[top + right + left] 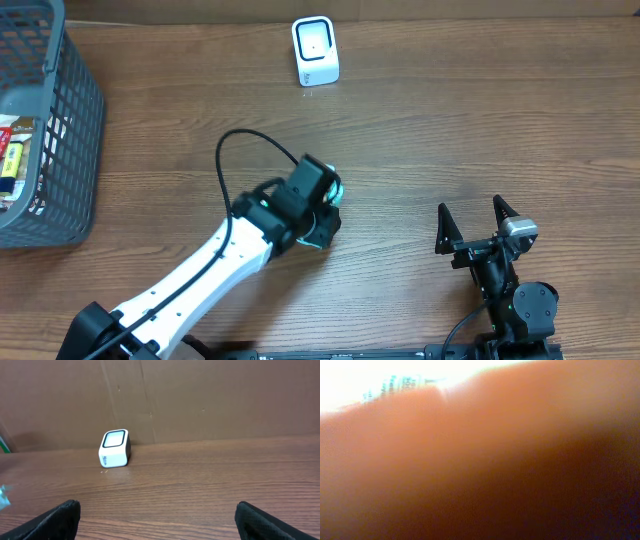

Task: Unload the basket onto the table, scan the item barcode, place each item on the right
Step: 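Lift the packet out and carry it toward the table center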

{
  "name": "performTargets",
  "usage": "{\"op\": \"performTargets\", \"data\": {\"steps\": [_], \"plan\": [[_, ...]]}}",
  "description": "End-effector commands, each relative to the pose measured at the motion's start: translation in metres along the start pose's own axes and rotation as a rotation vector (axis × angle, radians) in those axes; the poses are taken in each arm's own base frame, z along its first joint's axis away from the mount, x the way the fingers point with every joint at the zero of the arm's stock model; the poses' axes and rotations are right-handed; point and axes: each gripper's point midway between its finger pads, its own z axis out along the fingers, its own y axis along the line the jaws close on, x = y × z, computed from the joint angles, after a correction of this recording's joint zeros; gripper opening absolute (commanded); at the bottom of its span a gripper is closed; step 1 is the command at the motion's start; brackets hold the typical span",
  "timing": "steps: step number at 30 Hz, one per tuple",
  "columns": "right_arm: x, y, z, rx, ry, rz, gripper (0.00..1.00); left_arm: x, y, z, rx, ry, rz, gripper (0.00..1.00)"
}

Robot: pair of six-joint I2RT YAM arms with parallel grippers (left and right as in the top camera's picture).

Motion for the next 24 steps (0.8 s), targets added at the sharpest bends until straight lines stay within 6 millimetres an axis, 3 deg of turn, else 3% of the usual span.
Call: {"op": "performTargets", "data": {"steps": [1, 12, 18, 24], "plan": [[0.002, -0.001, 0.000, 0.002, -0.004, 0.003, 1.00, -0.002, 0.007, 0.000, -0.076, -0.063, -0.046, 0.33], [0.002, -0.001, 0.000, 0.002, -0.005, 0.003, 1.00, 0.008, 0.012, 0.018, -0.123, -0.025, -0.029, 0.37], [0.002, -0.001, 0.000, 0.002, -0.005, 0.003, 1.00, 0.011, 0.001, 0.040, -0.068, 0.013, -0.031, 0.37], [0.002, -0.001, 0.000, 0.002, -0.005, 0.003, 1.00, 0.004, -0.010, 0.039, -0.022, 0.005, -0.048, 0.36]]}}
